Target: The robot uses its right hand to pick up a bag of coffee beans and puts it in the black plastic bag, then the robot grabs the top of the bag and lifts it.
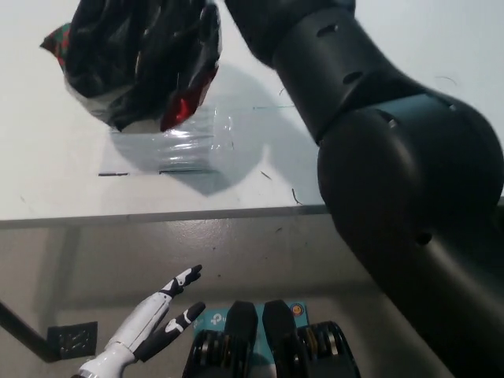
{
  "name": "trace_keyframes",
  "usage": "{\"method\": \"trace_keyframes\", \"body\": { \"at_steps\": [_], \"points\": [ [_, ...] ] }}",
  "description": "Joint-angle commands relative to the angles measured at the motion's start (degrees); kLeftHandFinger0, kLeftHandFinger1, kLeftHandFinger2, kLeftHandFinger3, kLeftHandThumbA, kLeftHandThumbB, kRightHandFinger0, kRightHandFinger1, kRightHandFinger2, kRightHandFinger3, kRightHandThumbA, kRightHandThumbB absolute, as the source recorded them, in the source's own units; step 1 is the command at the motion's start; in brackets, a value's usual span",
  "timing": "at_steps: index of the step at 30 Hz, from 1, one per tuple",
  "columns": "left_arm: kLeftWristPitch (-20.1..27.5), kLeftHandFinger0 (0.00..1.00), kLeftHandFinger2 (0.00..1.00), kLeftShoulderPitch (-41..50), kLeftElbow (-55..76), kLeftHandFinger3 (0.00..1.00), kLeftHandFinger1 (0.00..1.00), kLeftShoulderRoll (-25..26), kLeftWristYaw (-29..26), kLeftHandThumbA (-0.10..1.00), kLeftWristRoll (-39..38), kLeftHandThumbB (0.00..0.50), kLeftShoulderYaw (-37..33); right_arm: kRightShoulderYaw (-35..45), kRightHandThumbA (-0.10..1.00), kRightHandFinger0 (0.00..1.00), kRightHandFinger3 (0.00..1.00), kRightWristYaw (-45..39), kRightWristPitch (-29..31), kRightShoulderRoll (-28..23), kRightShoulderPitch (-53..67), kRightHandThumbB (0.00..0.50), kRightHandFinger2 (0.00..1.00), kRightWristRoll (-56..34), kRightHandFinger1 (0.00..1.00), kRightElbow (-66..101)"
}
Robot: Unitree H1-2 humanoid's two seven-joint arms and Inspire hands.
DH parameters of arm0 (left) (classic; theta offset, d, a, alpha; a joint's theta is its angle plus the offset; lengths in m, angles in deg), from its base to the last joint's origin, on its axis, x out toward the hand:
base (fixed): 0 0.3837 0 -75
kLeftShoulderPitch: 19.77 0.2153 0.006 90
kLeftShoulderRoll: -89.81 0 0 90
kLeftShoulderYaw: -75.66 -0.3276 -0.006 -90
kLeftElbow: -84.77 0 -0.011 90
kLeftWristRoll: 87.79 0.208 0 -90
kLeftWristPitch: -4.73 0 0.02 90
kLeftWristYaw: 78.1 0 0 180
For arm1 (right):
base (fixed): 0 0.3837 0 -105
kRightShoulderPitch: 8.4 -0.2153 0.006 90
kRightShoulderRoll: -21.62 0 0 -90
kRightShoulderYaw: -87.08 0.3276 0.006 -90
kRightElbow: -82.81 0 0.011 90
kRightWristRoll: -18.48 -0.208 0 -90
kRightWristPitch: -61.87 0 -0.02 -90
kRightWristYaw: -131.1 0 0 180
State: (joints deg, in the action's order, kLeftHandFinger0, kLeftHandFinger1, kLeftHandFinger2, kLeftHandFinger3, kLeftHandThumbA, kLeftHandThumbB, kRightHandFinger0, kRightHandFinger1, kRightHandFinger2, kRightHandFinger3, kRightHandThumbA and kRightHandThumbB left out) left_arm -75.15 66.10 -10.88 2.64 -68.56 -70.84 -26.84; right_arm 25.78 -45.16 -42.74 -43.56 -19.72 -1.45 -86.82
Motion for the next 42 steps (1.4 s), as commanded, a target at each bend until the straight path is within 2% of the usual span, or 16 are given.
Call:
{"method": "trace_keyframes", "body": {
  "at_steps": [1, 4, 8, 13, 15, 17, 19, 20, 21, 22, 23, 24, 25, 27, 29, 42],
  "points": [
    [1.8, 1.0, 1.0, -1.73, 1.0, 1.0, 1.0, -0.38, 1.01, 1.0, 0.91, 0.234, -1.4, -0.47, 0.11, 0.0, 0.93, -1.71, 7.73, 1.94, 0.89, 0.0, 0.62, -1.5, 0.09, -0.24],
    [1.38, 1.0, 1.0, -2.12, 1.02, 1.0, 1.0, -0.77, 1.22, 1.0, 1.35, 0.25, -2.32, 0.13, 0.11, 0.0, 0.84, -1.54, 7.11, 2.92, 3.41, 0.0, 0.59, -2.19, 0.05, -0.88],
    [0.84, 1.0, 1.0, -2.26, 1.57, 1.0, 1.0, -0.8, 1.18, 1.0, 1.37, 0.242, -2.97, -0.87, 0.14, 0.0, 1.0, -1.57, 7.72, 4.0, 5.77, 0.0, 0.64, -1.23, 0.08, -1.18],
    [1.11, 1.0, 1.0, -2.4, 2.0, 1.0, 1.0, -0.7, 1.38, 1.0, 1.04, 0.224, -2.9, -2.78, 0.13, 0.0, 0.93, -2.46, 9.45, 4.09, 8.23, 0.0, 0.65, 0.3, 0.12, -1.57],
    [0.27, 1.0, 1.0, -2.55, 2.2, 1.0, 1.0, -0.43, 1.84, 1.0, 1.13, 0.276, -2.83, -4.04, 0.2, 0.0, 0.86, -2.43, 9.11, 3.22, 9.98, 0.0, 0.64, 0.99, 0.17, -1.93],
    [0.45, 1.0, 1.0, -2.82, 1.99, 1.0, 1.0, -0.21, 2.01, 1.0, 0.97, 0.265, -2.66, -6.39, 0.22, 0.0, 0.87, -2.28, 9.19, 2.55, 11.34, 0.0, 0.67, 2.89, 0.2, -2.11],
    [0.33, 1.0, 1.0, -3.15, 1.99, 1.0, 1.0, 0.03, 2.17, 1.0, 1.36, 0.279, -2.66, -10.91, 0.37, 0.01, 0.84, -1.55, 8.13, 1.72, 12.26, 0.0, 0.71, 6.75, 0.31, -2.4],
    [-0.21, 1.0, 1.0, -3.01, 2.34, 1.0, 1.0, 0.05, 2.38, 1.0, 1.39, 0.279, -2.62, -14.39, 0.59, 0.52, 1.0, -1.15, 6.63, 0.92, 12.93, 0.119, 1.0, 9.38, 0.83, -2.62],
    [-0.47, 1.0, 1.0, -2.89, 2.53, 1.0, 1.0, 0.03, 2.49, 1.0, 1.23, 0.285, -2.52, -17.67, 0.7, 0.79, 1.0, -2.58, 5.28, 0.16, 13.21, 0.231, 1.0, 11.56, 1.0, -2.73],
    [-0.56, 1.0, 1.0, -2.85, 2.59, 1.0, 1.0, 0.03, 2.52, 1.0, 1.15, 0.285, -2.48, -19.33, 0.76, 0.99, 1.0, -3.72, 4.66, -0.21, 13.27, 0.211, 1.0, 12.52, 1.0, -2.75],
    [-0.64, 1.0, 1.0, -2.81, 2.66, 1.0, 1.0, 0.01, 2.58, 1.0, 1.07, 0.285, -2.41, -21.28, 0.76, 0.99, 1.0, -4.85, 4.02, -0.59, 13.35, 0.211, 1.0, 13.28, 1.0, -2.74],
    [-0.35, 1.0, 1.0, -2.79, 2.63, 1.0, 1.0, 0.0, 2.4, 1.0, 1.46, 0.291, -2.48, -24.82, 0.86, 1.0, 1.0, -8.11, 3.67, -1.77, 13.51, 0.304, 1.0, 15.5, 1.0, -2.63],
    [-0.27, 1.0, 1.0, -2.79, 2.62, 1.0, 1.0, 0.0, 2.37, 1.0, 1.58, 0.291, -2.49, -26.07, 0.86, 1.0, 1.0, -9.06, 3.56, -2.12, 13.57, 0.304, 1.0, 15.96, 1.0, -2.57],
    [0.39, 1.0, 1.0, -3.07, 2.43, 1.0, 1.0, 0.11, 2.34, 1.0, 2.11, 0.274, -2.67, -31.21, 0.84, 1.0, 1.0, -12.25, 3.75, -4.12, 13.63, 0.459, 1.0, 18.57, 1.0, -2.27],
    [0.38, 1.0, 1.0, -3.22, 2.34, 1.0, 1.0, 0.06, 2.4, 1.0, 2.23, 0.275, -2.69, -34.03, 0.9, 1.0, 1.0, -13.0, 3.51, -4.9, 13.16, 0.496, 1.0, 19.61, 1.0, -2.15],
    [1.4, 1.0, 1.0, -3.45, 0.9, 1.0, 1.0, -0.17, 2.87, 1.0, 1.69, 0.261, -2.73, -39.96, 0.99, 1.0, 1.0, -13.43, 2.77, -7.74, 9.41, 0.5, 1.0, 22.13, 1.0, -0.87]
  ]
}}
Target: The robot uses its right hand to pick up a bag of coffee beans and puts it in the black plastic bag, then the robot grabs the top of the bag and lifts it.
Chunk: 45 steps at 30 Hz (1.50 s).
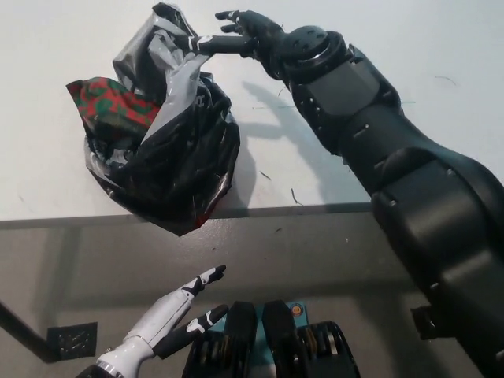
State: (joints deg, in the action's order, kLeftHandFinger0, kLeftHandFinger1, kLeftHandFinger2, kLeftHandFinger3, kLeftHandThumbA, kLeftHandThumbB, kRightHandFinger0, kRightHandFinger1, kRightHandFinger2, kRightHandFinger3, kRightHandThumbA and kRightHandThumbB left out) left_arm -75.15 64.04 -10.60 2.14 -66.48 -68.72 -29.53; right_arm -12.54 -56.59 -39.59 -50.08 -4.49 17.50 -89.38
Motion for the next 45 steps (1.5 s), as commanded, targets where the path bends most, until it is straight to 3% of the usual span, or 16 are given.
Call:
{"method": "trace_keyframes", "body": {
  "at_steps": [1, 2, 4, 9, 16, 21, 25, 30, 34, 38, 40, 42, 45],
  "points": [
    [1.28, 1.0, 1.0, -1.43, 0.62, 1.0, 1.0, 0.35, 0.9, 1.0, -0.41, 0.261, -0.09, -1.37, 0.97, 1.0, 1.0, -1.94, -0.46, -1.42, -5.95, 0.5, 1.0, 2.98, 1.0, 1.82],
    [1.2, 1.0, 1.0, -1.48, 0.63, 1.0, 1.0, 0.38, 0.99, 1.0, -0.32, 0.262, -0.15, -0.94, 0.99, 1.0, 1.0, -1.9, -0.52, -1.62, -6.05, 0.5, 1.0, 2.62, 1.0, 1.94],
    [1.22, 1.0, 1.0, -1.36, 0.82, 1.0, 1.0, 0.41, 0.97, 1.0, -0.03, 0.262, -0.22, 0.47, 0.91, 1.0, 1.0, -2.73, -0.29, -2.4, -6.54, 0.5, 1.0, 1.46, 1.0, 2.29],
    [2.13, 1.0, 1.0, -1.48, 0.8, 1.0, 1.0, 0.75, 0.73, 1.0, 0.82, 0.257, -0.38, 0.83, 0.93, 1.0, 1.0, -5.73, -0.18, -4.52, -8.78, 0.5, 1.0, 1.56, 1.0, 2.53],
    [3.2, 1.0, 1.0, -1.45, -0.42, 1.0, 1.0, 0.97, 0.57, 1.0, 1.09, 0.241, -0.38, 2.05, 0.85, 1.0, 1.0, -10.98, -4.56, -8.54, -14.04, 0.5, 1.0, 0.7, 1.0, 4.48],
    [3.6, 1.0, 1.0, -0.94, -0.99, 1.0, 1.0, 0.92, 0.42, 1.0, 1.31, 0.245, -0.46, 4.87, 1.0, 1.0, 1.0, -15.28, -7.3, -11.72, -17.02, 0.5, 1.0, -1.37, 1.0, 5.33],
    [4.14, 1.0, 1.0, -0.64, -1.32, 1.0, 1.0, 0.33, -0.04, 1.0, 1.47, 0.239, -0.62, 12.21, 1.0, 1.0, 1.0, -14.31, -8.24, -12.7, -16.96, 0.5, 1.0, -6.91, 1.0, 6.65],
    [3.29, 1.0, 1.0, 0.29, -0.37, 1.0, 1.0, -0.08, -0.59, 1.0, 2.19, 0.247, -0.57, 13.88, 1.0, 1.0, 1.0, -15.08, -8.16, -13.7, -16.21, 0.5, 1.0, -5.75, 1.0, 10.26],
    [1.5, 1.0, 1.0, 1.14, 1.67, 1.0, 1.0, 0.67, 0.05, 1.0, 1.1, 0.248, 0.66, 9.44, 1.0, 1.0, 1.0, -16.83, -12.41, -17.04, -5.53, 0.44, 1.0, -1.98, 1.0, 37.99],
    [0.98, 1.0, 1.0, -0.51, 1.42, 1.0, 1.0, 1.38, -0.13, 1.0, -1.09, 0.243, 2.95, 8.56, 1.0, 1.0, 1.0, -17.97, -15.47, -22.75, 9.07, 0.467, 1.0, -2.4, 1.0, 73.99],
    [0.71, 1.0, 1.0, -1.52, 1.04, 1.0, 1.0, 1.3, -0.09, 1.0, -2.02, 0.245, 3.56, 9.35, 1.0, 1.0, 1.0, -18.31, -15.47, -25.05, 13.76, 0.484, 1.0, -3.16, 1.0, 84.03],
    [0.25, 1.0, 1.0, -3.51, 0.36, 1.0, 1.0, 1.53, 0.13, 1.0, -3.16, 0.256, 4.48, 11.6, 1.0, 1.0, 1.0, -18.11, -15.47, -28.35, 20.63, 0.431, 1.0, -6.84, 1.0, 98.27],
    [0.79, 1.0, 1.0, -4.85, -0.45, 1.0, 1.0, 1.56, -0.53, 1.0, -3.53, 0.259, 5.29, 14.66, 1.0, 1.0, 1.0, -16.61, -15.47, -31.3, 27.56, 0.412, 1.0, -11.21, 1.0, 109.73]
  ]
}}
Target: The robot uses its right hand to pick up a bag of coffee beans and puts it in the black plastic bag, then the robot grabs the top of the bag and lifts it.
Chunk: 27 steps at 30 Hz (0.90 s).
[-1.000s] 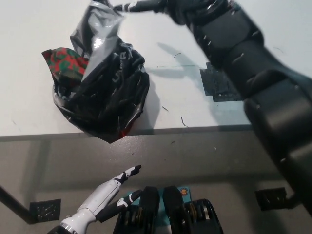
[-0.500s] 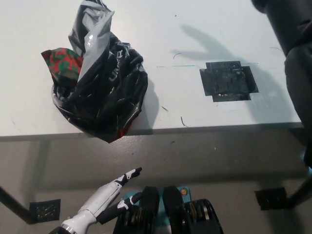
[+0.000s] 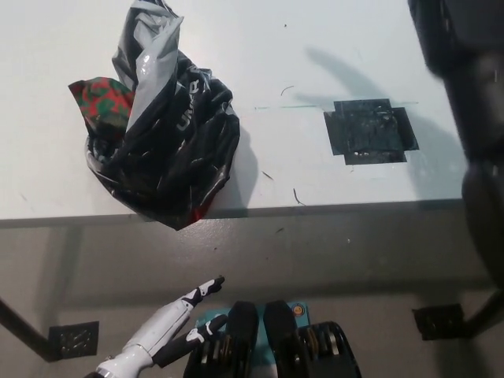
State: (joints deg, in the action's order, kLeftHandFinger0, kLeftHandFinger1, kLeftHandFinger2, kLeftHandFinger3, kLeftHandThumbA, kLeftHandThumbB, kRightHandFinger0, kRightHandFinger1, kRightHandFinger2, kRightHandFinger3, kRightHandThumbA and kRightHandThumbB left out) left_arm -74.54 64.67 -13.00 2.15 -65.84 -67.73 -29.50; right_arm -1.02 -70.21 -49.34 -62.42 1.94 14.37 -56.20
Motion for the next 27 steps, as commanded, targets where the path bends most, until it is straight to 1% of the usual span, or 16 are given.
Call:
{"method": "trace_keyframes", "body": {
  "at_steps": [1, 3, 6, 8, 9, 10, 12, 13, 14, 16, 18, 21, 23, 24, 26, 27],
  "points": [
    [0.73, 1.0, 1.0, -5.85, 1.39, 1.0, 1.0, 1.41, -1.6, 1.0, -4.71, 0.259, 5.57, 4.17, 1.0, 1.0, 1.0, -2.26, -5.71, -19.85, 23.4, 0.412, 1.0, -9.24, 1.0, 79.88],
    [0.57, 1.0, 1.0, -5.86, 1.31, 1.0, 1.0, 1.35, -2.16, 1.0, -4.54, 0.245, 6.02, 5.43, 1.0, 1.0, 1.0, -0.56, -5.71, -21.76, 27.54, 0.41, 1.0, -12.49, 1.0, 84.63],
    [-0.05, 1.0, 1.0, -5.22, 1.3, 1.0, 1.0, 1.24, -2.23, 1.0, -6.0, 0.243, 7.1, 10.91, 1.0, 1.0, 1.0, 0.5, -5.71, -24.29, 40.6, 0.437, 1.0, -16.84, 1.0, 96.05],
    [0.31, 1.0, 1.0, -5.0, 1.07, 1.0, 1.0, 1.23, -2.22, 1.0, -6.99, 0.251, 7.59, 12.95, 1.0, 1.0, 1.0, 1.38, -5.71, -23.52, 45.93, 0.424, 1.0, -17.99, 1.0, 99.82],
    [0.17, 1.0, 1.0, -4.78, 1.03, 1.0, 1.0, 1.23, -2.29, 1.0, -7.55, 0.267, 8.04, 15.64, 1.0, 1.0, 1.0, 0.34, -5.71, -20.93, 50.8, 0.422, 1.0, -17.9, 1.0, 102.74],
    [0.11, 1.0, 1.0, -4.74, 0.99, 1.0, 1.0, 1.26, -2.31, 1.0, -7.67, 0.265, 8.17, 16.34, 1.0, 1.0, 1.0, 0.17, -4.54, -19.66, 53.1, 0.424, 1.0, -17.57, 1.0, 103.27],
    [0.43, 1.0, 1.0, -4.83, 0.29, 1.0, 1.0, 1.38, -2.28, 1.0, -8.13, 0.271, 8.44, 16.04, 1.0, 1.0, 1.0, 1.18, 1.02, -16.5, 59.62, 0.453, 1.0, -16.4, 1.0, 103.45],
    [0.55, 1.0, 1.0, -4.83, 0.1, 1.0, 1.0, 1.35, -2.32, 1.0, -8.27, 0.271, 8.51, 15.79, 1.0, 1.0, 1.0, 1.55, 2.09, -15.93, 60.84, 0.453, 1.0, -16.29, 1.0, 103.45],
    [0.64, 1.0, 1.0, -4.87, -0.22, 1.0, 1.0, 1.32, -2.36, 1.0, -8.5, 0.272, 8.67, 14.83, 1.0, 1.0, 1.0, 2.8, 5.98, -13.31, 65.11, 0.478, 1.0, -14.74, 1.0, 103.45],
    [0.8, 1.0, 1.0, -5.12, -0.8, 1.0, 1.0, 1.45, -2.34, 1.0, -8.77, 0.269, 8.89, 13.28, 1.0, 1.0, 1.0, 4.19, 9.92, -9.94, 70.01, 0.471, 1.0, -13.28, 1.0, 103.45],
    [0.65, 1.0, 1.0, -5.86, -1.4, 1.0, 1.0, 1.54, -2.36, 1.0, -8.99, 0.269, 9.18, 11.96, 1.0, 1.0, 1.0, 4.73, 11.06, -7.88, 72.1, 0.472, 1.0, -13.86, 1.0, 103.45],
    [0.5, 1.0, 1.0, -6.68, -2.05, 1.0, 1.0, 1.65, -2.3, 1.0, -9.04, 0.278, 9.34, 9.6, 1.0, 1.0, 1.0, 5.08, 12.44, -4.73, 73.97, 0.498, 1.0, -12.25, 1.0, 103.45],
    [0.31, 1.0, 1.0, -6.87, -2.17, 1.0, 1.0, 1.57, -2.47, 1.0, -9.15, 0.291, 9.59, 8.11, 1.0, 1.0, 1.0, 4.82, 13.86, -3.02, 75.19, 0.489, 1.0, -10.77, 1.0, 102.21],
    [0.71, 1.0, 1.0, -7.02, -2.28, 1.0, 1.0, 1.7, -2.48, 1.0, -9.22, 0.283, 9.7, 7.35, 1.0, 1.0, 1.0, 4.16, 15.26, -2.19, 76.69, 0.436, 1.0, -11.69, 1.0, 99.96],
    [1.0, 1.0, 1.0, -6.83, -2.12, 1.0, 1.0, 1.85, -2.49, 1.0, -9.26, 0.28, 9.83, 6.39, 1.0, 1.0, 1.0, 3.36, 17.43, -0.96, 79.17, 0.405, 1.0, -11.42, 1.0, 96.35],
    [0.8, 1.0, 1.0, -6.53, -1.97, 1.0, 1.0, 1.81, -2.43, 1.0, -9.49, 0.28, 10.04, 5.52, 1.0, 1.0, 1.0, 3.1, 19.17, 0.31, 81.5, 0.374, 1.0, -9.5, 1.0, 92.26]
  ]
}}
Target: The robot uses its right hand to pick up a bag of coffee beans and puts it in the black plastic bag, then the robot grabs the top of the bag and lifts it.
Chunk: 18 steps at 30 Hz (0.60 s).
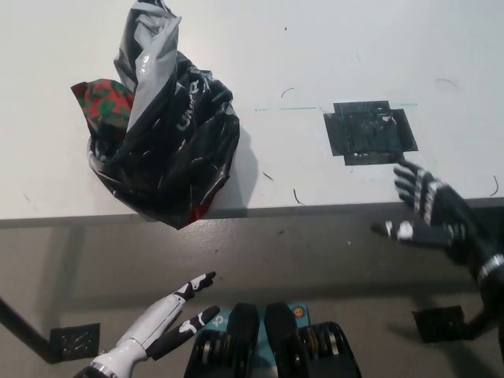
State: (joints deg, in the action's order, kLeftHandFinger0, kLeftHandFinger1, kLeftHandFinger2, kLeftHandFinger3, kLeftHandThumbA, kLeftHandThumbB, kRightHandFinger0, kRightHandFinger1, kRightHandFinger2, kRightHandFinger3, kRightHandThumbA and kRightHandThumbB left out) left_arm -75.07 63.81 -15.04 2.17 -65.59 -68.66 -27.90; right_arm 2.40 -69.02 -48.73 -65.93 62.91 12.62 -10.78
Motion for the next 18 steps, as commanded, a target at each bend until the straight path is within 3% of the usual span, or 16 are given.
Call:
{"method": "trace_keyframes", "body": {
  "at_steps": [1, 4, 6, 9, 10, 11, 13, 15, 17, 18],
  "points": [
    [1.28, 1.0, 1.0, -5.59, 0.1, 1.0, 1.0, 1.78, -2.66, 1.0, -8.61, 0.28, 8.49, 1.88, 1.0, 1.0, 1.0, 1.86, 18.93, 4.12, 21.09, 0.374, 1.0, -7.35, 1.0, 45.89],
    [2.38, 1.0, 1.0, -4.98, -0.26, 1.0, 1.0, 1.61, -2.62, 1.0, -8.92, 0.254, 8.73, 0.92, 1.0, 1.0, 1.0, 1.74, 24.41, 5.32, 23.19, 0.314, 1.0, -4.02, 1.0, 37.97],
    [2.68, 1.0, 1.0, -4.35, -0.13, 1.0, 1.0, 1.59, -2.5, 1.0, -8.7, 0.249, 8.92, 0.26, 1.0, 1.0, 1.0, 1.33, 27.21, 6.51, 23.39, 0.31, 1.0, -3.86, 1.0, 31.75],
    [2.96, 1.0, 1.0, -3.12, 0.05, 1.0, 1.0, 1.4, -2.05, 1.0, -8.63, 0.246, 9.31, -0.32, 1.0, 1.0, 1.0, 1.55, 30.85, 7.87, 23.6, 0.263, 1.0, -2.52, 1.0, 25.08],
    [2.8, 1.0, 1.0, -2.53, 0.2, 1.0, 1.0, 1.34, -1.94, 1.0, -8.4, 0.259, 9.36, -0.57, 1.0, 1.0, 1.0, 1.78, 31.91, 8.32, 23.77, 0.201, 1.0, -1.78, 1.0, 22.55],
    [2.67, 1.0, 1.0, -2.39, 0.24, 1.0, 1.0, 1.32, -1.87, 1.0, -8.28, 0.261, 9.38, -0.63, 1.0, 1.0, 1.0, 1.86, 32.34, 8.49, 23.74, 0.192, 1.0, -1.49, 1.0, 21.39],
    [2.91, 1.0, 1.0, -0.04, 0.81, 1.0, 1.0, 1.22, -1.74, 1.0, -8.23, 0.247, 9.45, -1.04, 1.0, 1.0, 1.0, 2.36, 34.82, 9.44, 25.0, 0.105, 1.0, -0.15, 1.0, 16.13],
    [3.16, 1.0, 1.0, 1.97, 1.34, 1.0, 1.0, 1.0, -1.71, 1.0, -8.32, 0.241, 9.44, -1.11, 1.0, 1.0, 1.0, 2.17, 35.69, 10.33, 26.36, 0.088, 1.0, -0.6, 1.0, 13.31],
    [3.81, 1.0, 1.0, 4.16, 1.4, 1.0, 1.0, 0.82, -1.75, 1.0, -8.39, 0.233, 9.31, -1.25, 1.0, 1.0, 1.0, 3.07, 35.55, 11.07, 27.72, 0.139, 1.0, 0.59, 1.0, 9.42],
    [3.97, 1.0, 1.0, 4.54, 1.35, 1.0, 1.0, 0.78, -1.81, 1.0, -8.4, 0.233, 9.34, -1.31, 1.0, 1.0, 1.0, 3.05, 35.76, 11.16, 27.92, 0.14, 1.0, 0.66, 1.0, 8.74]
  ]
}}
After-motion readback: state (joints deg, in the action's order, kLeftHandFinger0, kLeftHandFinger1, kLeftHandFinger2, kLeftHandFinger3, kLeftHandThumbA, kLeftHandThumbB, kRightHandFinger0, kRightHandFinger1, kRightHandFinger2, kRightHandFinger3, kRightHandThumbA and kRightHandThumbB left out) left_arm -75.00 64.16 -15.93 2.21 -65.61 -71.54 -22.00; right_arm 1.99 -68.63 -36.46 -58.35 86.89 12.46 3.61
